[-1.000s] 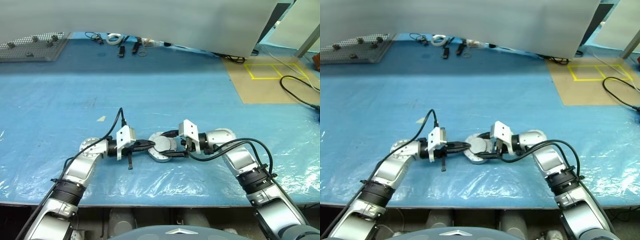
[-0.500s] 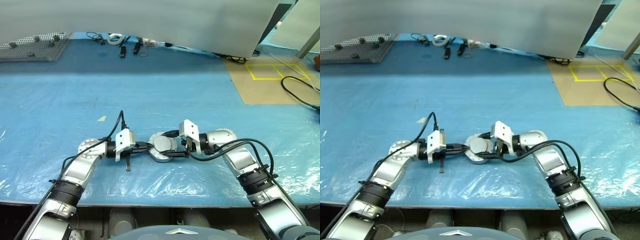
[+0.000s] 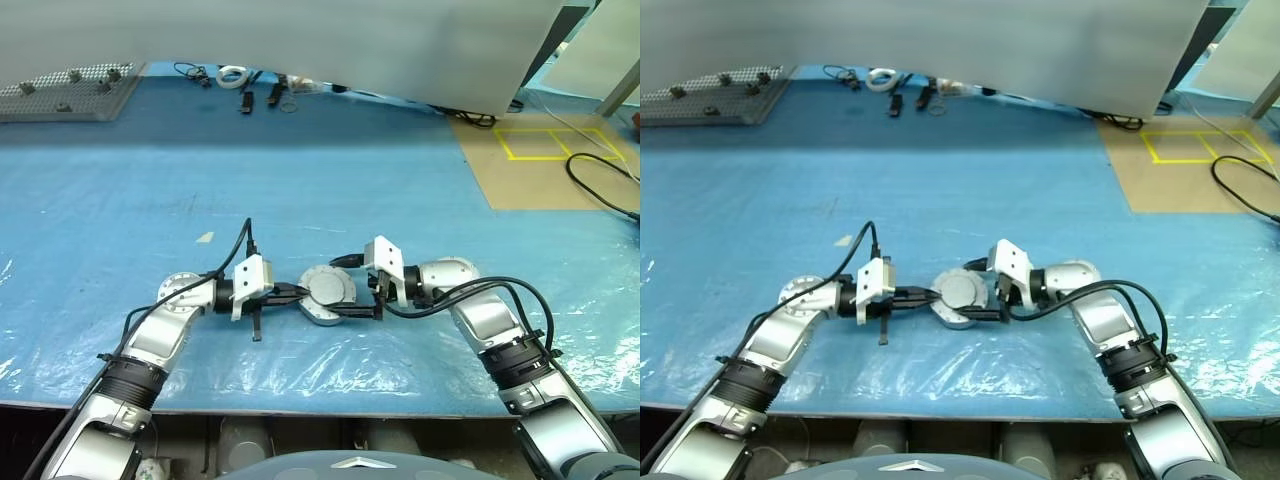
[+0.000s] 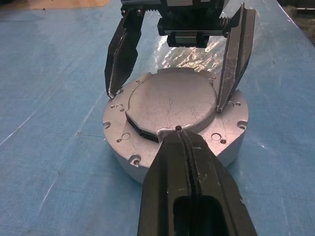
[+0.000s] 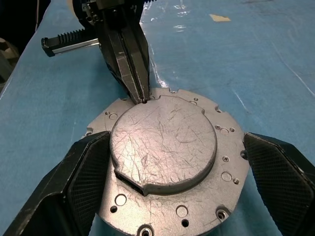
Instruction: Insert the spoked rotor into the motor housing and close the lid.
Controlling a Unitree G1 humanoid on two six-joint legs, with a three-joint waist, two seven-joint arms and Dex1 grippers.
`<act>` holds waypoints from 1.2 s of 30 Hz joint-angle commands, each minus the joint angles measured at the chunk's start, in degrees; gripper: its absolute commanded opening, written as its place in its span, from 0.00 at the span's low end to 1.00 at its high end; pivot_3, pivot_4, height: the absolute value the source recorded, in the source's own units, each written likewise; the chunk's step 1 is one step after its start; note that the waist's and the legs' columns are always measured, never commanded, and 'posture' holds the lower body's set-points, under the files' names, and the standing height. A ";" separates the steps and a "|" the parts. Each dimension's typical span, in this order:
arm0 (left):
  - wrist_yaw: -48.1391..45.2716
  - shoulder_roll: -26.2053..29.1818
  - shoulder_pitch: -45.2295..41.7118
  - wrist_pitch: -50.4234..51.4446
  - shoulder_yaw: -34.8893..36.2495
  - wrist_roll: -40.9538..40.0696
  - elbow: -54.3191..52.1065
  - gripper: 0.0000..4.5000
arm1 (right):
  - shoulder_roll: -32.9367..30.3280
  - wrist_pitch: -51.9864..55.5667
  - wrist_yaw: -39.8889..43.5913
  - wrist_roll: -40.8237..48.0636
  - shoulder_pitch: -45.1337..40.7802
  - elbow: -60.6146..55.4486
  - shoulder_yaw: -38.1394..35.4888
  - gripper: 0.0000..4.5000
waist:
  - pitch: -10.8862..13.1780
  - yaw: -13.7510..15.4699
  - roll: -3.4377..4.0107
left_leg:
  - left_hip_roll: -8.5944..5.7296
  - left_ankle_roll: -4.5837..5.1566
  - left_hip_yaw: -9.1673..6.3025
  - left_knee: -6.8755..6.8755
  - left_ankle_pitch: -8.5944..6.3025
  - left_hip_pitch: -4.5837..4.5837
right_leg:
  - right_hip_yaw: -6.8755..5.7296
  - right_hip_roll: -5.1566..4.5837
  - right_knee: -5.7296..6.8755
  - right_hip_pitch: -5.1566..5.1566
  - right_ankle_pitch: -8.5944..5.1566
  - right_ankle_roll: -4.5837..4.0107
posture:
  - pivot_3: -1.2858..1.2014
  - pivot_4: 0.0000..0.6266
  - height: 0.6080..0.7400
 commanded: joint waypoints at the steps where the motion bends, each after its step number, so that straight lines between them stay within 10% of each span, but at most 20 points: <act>1: 0.08 -0.02 -0.15 1.06 -1.28 0.85 -0.28 0.00 | 0.13 1.70 0.32 3.13 0.54 -1.91 -2.45 1.00 | 0.01 0.02 0.01 | 0.00 0.00 0.00 0.00 0.00 0.00 | 0.00 0.00 0.01 -0.08 0.00 0.00 | 0.52 0.24 1.00; 13: -0.27 -0.33 -0.88 0.05 -1.12 0.81 1.61 0.00 | -1.80 6.56 0.96 10.39 -0.12 -9.22 -8.38 1.00 | 0.06 -0.05 0.06 | 0.02 -0.02 -0.01 -0.18 0.02 -0.26 | -0.03 0.02 0.01 -0.36 0.01 0.01 | 0.52 0.24 1.00; 23: -0.39 -0.13 -0.52 -0.59 -0.99 0.70 2.22 0.00 | -3.42 43.87 -11.35 27.91 1.75 -9.69 -21.79 1.00 | 0.11 0.55 0.14 | -0.01 -0.05 -0.01 -0.18 0.03 -0.23 | -0.02 0.03 0.03 -0.33 0.01 0.00 | 0.52 0.24 1.00; 36: -0.61 -0.19 -0.09 -4.03 -1.13 1.32 5.67 0.00 | -2.49 59.10 -16.39 36.09 9.32 -11.29 -24.57 1.00 | 0.14 0.93 0.24 | -0.02 -0.06 0.04 -0.19 0.03 -0.24 | -0.03 0.03 0.06 -0.31 0.00 0.00 | 0.52 0.24 1.00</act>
